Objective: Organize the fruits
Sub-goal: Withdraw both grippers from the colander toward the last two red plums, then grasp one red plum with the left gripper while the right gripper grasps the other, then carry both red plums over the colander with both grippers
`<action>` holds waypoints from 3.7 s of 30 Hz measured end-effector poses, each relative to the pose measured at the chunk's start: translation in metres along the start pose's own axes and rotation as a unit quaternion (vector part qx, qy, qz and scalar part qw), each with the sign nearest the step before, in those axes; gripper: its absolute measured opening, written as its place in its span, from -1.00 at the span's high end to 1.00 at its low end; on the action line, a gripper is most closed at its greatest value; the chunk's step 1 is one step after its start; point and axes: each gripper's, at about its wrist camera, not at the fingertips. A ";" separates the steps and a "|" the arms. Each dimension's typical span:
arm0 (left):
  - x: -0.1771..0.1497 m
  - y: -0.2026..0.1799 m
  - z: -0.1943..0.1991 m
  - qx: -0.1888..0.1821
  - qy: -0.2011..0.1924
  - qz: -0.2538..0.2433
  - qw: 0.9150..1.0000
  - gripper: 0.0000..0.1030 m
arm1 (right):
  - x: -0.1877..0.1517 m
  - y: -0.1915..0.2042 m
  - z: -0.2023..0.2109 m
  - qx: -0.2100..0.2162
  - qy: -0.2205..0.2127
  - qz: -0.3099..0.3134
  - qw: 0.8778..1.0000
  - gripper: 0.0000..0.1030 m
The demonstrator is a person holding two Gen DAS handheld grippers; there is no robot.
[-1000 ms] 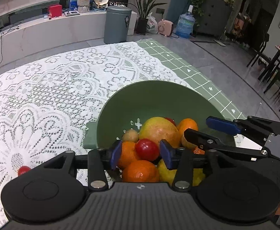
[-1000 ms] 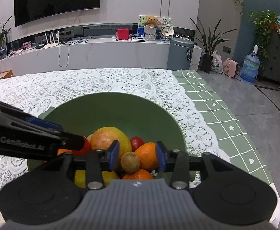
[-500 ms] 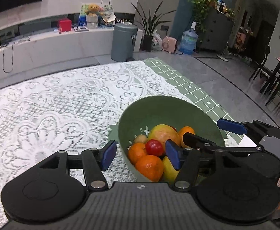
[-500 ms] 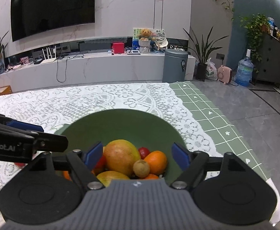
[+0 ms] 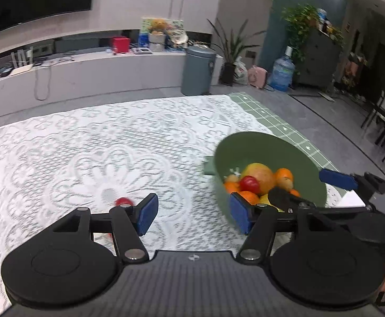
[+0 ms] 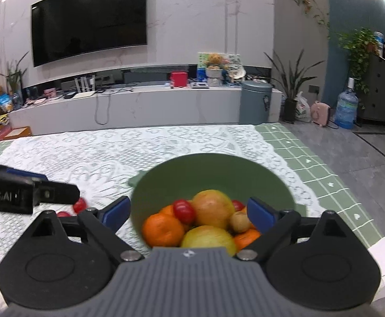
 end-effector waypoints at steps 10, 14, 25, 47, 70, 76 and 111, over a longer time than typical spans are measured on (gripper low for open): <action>-0.031 0.038 0.019 0.034 -0.017 0.053 0.998 -0.41 | -0.012 0.038 0.005 0.042 0.004 0.051 0.998 -0.92; -0.043 0.050 0.018 0.044 -0.009 0.066 0.997 -0.41 | -0.018 0.056 0.004 0.045 0.011 0.078 0.996 -0.92; -0.067 0.068 0.009 0.050 0.007 0.081 0.995 -0.41 | -0.029 0.087 -0.012 0.071 0.028 0.120 0.990 -0.91; -0.072 0.094 -0.015 0.010 0.026 0.123 0.992 -0.11 | -0.022 0.108 -0.054 0.080 0.066 0.146 0.984 -0.33; -0.032 0.098 -0.075 -0.027 0.060 0.166 0.984 0.02 | -0.003 0.103 -0.103 0.068 0.082 0.176 0.979 0.30; -0.026 0.101 -0.081 -0.025 0.065 0.169 0.983 0.23 | 0.001 0.108 -0.110 0.074 0.076 0.190 0.976 0.30; -0.030 0.142 -0.060 -0.002 0.055 0.211 0.976 0.32 | 0.027 0.149 -0.152 0.109 0.086 0.213 0.967 0.46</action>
Point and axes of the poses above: each gripper's, at about its wrist camera, not at the fingertips, and z roughly against the way its jaws point, y to its left, x to its top, and after that the axes turned 14 degrees about y, right-handed
